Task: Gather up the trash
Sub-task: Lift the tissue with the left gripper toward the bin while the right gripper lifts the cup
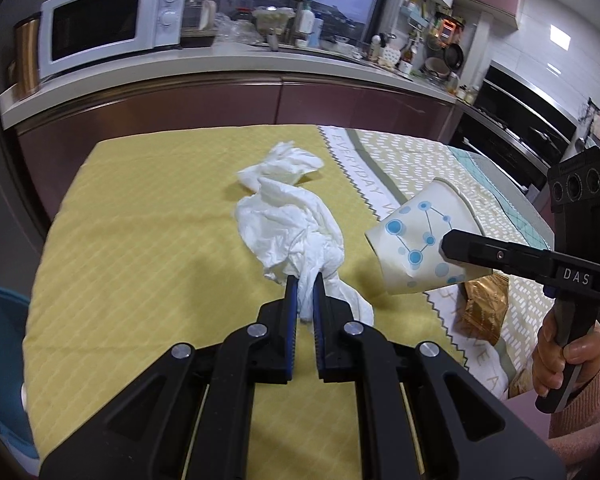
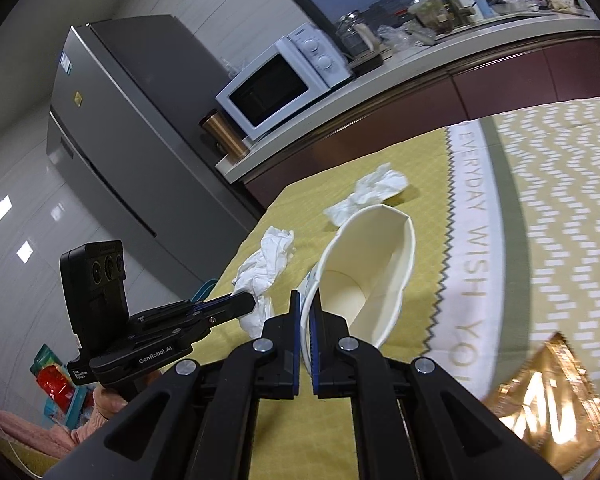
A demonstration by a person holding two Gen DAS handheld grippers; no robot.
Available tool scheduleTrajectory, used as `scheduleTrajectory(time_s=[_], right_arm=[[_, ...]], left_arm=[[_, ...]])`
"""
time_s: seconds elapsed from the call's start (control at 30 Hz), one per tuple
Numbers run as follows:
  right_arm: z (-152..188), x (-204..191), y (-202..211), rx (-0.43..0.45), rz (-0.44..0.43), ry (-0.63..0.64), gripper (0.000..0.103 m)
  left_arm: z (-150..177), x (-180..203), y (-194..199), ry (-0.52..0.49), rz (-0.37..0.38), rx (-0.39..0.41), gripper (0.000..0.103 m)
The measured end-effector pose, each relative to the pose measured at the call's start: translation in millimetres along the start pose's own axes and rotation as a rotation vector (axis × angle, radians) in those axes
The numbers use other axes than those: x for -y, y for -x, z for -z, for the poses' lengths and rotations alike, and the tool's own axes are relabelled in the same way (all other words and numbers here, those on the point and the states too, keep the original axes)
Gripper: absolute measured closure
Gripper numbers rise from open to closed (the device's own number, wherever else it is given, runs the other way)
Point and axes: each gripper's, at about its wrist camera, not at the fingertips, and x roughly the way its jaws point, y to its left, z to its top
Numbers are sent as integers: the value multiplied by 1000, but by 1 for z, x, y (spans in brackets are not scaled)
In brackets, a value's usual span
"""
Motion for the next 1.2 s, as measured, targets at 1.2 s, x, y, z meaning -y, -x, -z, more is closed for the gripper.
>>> scheduleTrajectory(time_s=[1.2], right_arm=[[-2, -83, -93, -152, -156, 114, 100]], left_arm=[[39, -98, 78, 184, -159, 65, 95]])
